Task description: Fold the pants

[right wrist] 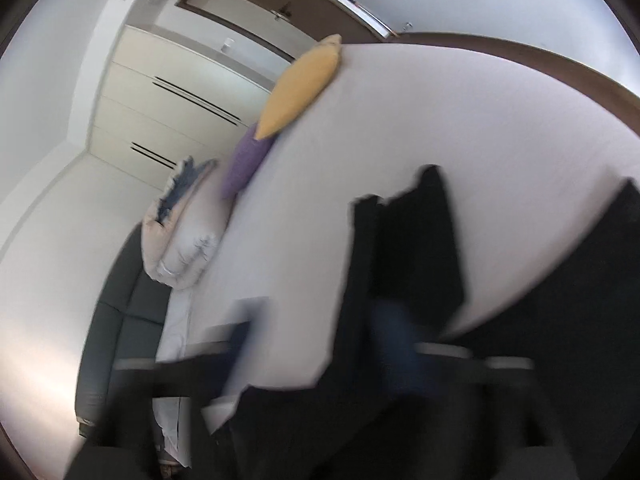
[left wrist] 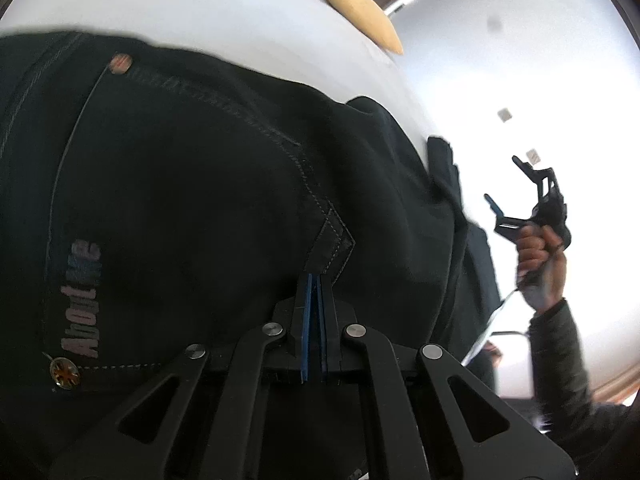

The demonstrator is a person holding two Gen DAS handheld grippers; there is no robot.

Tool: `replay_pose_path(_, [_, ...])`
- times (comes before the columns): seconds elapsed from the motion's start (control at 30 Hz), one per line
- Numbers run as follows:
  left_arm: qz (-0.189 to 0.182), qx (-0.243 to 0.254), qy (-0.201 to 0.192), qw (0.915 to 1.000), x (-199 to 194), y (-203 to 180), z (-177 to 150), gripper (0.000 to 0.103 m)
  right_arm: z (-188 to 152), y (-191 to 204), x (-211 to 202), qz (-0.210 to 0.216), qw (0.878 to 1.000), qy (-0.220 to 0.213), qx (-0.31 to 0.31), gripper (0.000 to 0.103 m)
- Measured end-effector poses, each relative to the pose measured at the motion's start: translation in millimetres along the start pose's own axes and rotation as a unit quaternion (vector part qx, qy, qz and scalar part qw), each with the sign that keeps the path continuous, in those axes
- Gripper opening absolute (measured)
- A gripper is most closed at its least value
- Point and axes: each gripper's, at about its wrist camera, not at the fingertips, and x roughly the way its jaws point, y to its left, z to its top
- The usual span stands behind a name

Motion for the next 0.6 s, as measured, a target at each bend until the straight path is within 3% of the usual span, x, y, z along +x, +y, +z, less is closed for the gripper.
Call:
replay_pose_path(0.03, [-0.006,-0.005,0.0,1.0,-1,5,-1,0.002,2,5,12,-0.002,1.0,0.01,-0.011,0.088])
replay_pose_path(0.07, [-0.009,-0.007,0.001,0.9999,0,5,-4,0.002,3,5,21,-0.003,1.0,0.023,-0.009,0.073])
replay_pose_path(0.13, [-0.005,-0.001,0.001,1.0,-2,7,-4,0.002,6,2,47,-0.01,0.998,0.06,0.003,0.058])
replay_pose_path(0.23, [-0.008,0.0,-0.001,1.0,-1,9,-4,0.002,10,-4,67,-0.054,0.996,0.065,0.007,0.056])
replay_pose_path(0.3, [-0.011,-0.002,-0.001,0.9999,-2,12,-4,0.002,12,-19,78,-0.09,0.993,0.065,0.049,0.056])
replay_pose_path(0.37, [-0.012,-0.001,-0.001,0.9999,-4,15,-5,0.002,11,-31,84,-0.091,0.991,0.062,0.077,0.056])
replay_pose_path(0.5, [-0.015,-0.001,-0.001,0.9999,-8,17,-6,0.002,8,-28,96,-0.077,0.994,0.063,0.054,0.054])
replay_pose_path(0.53, [-0.015,0.0,-0.001,0.9999,-8,17,-6,0.002,8,-26,98,-0.069,0.994,0.063,0.05,0.049])
replay_pose_path(0.6, [-0.013,0.0,-0.002,0.9999,-6,14,-5,0.002,8,-25,104,-0.071,0.994,0.069,0.045,0.02])
